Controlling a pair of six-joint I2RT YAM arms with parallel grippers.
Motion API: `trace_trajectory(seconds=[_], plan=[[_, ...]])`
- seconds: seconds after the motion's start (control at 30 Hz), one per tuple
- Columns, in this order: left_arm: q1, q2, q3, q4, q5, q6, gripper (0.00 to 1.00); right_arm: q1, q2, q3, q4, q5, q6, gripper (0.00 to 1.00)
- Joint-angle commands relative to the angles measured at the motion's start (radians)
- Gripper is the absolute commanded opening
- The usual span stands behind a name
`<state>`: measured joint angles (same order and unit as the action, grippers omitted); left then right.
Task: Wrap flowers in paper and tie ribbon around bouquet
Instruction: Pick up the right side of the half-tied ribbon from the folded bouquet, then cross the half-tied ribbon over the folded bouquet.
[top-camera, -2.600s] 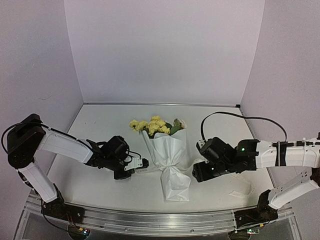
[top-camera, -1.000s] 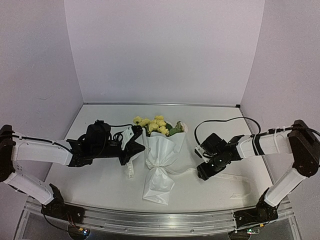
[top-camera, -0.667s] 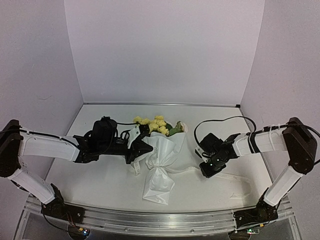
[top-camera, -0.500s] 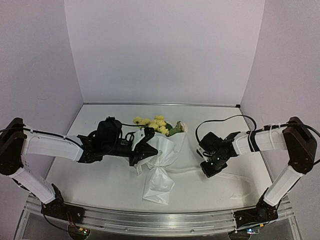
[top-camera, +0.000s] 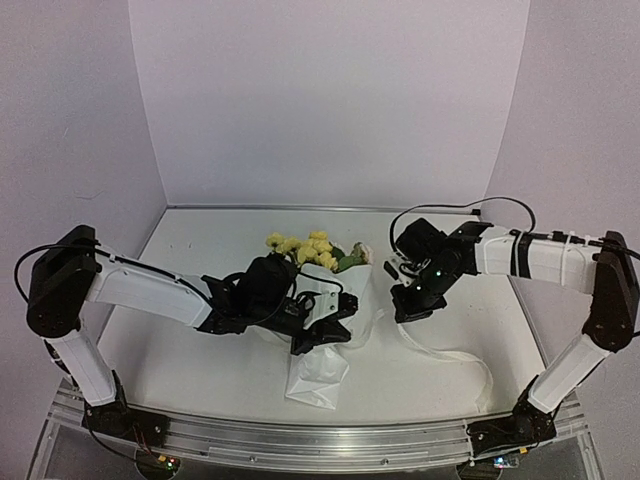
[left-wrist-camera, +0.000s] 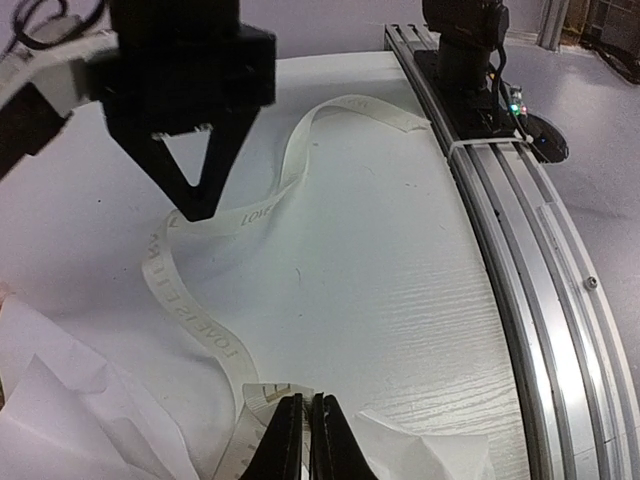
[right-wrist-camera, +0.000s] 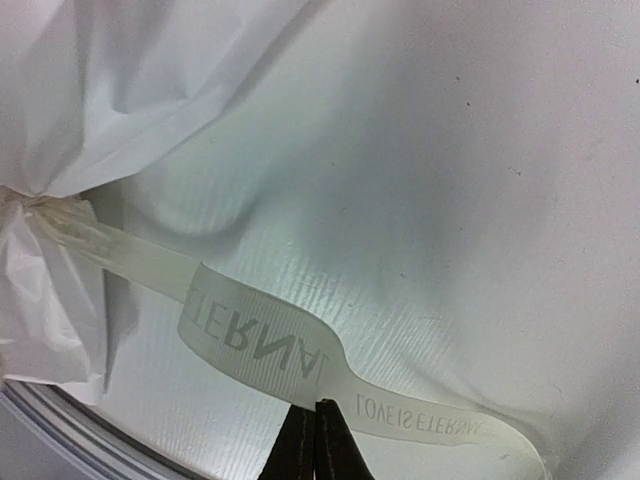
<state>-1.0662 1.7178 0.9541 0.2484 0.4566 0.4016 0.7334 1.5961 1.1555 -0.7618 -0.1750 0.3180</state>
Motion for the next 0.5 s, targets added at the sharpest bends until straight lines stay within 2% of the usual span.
trace_trajectory(seconds=[0.0,0.2,0.47], plan=[[-0.012,0.052,0.083,-0.012,-0.027,0.072,0.06,-0.002,-0.034,0.098,-0.104,-0.117,0.071,0.00],[-0.027,0.127,0.132,-0.023,-0.038,0.145,0.06,-0.002,-0.025,0.170,-0.143,-0.189,0.121,0.00],[-0.031,0.168,0.179,0.001,-0.065,0.228,0.07,-0.002,-0.001,0.240,-0.186,-0.162,0.123,0.00]])
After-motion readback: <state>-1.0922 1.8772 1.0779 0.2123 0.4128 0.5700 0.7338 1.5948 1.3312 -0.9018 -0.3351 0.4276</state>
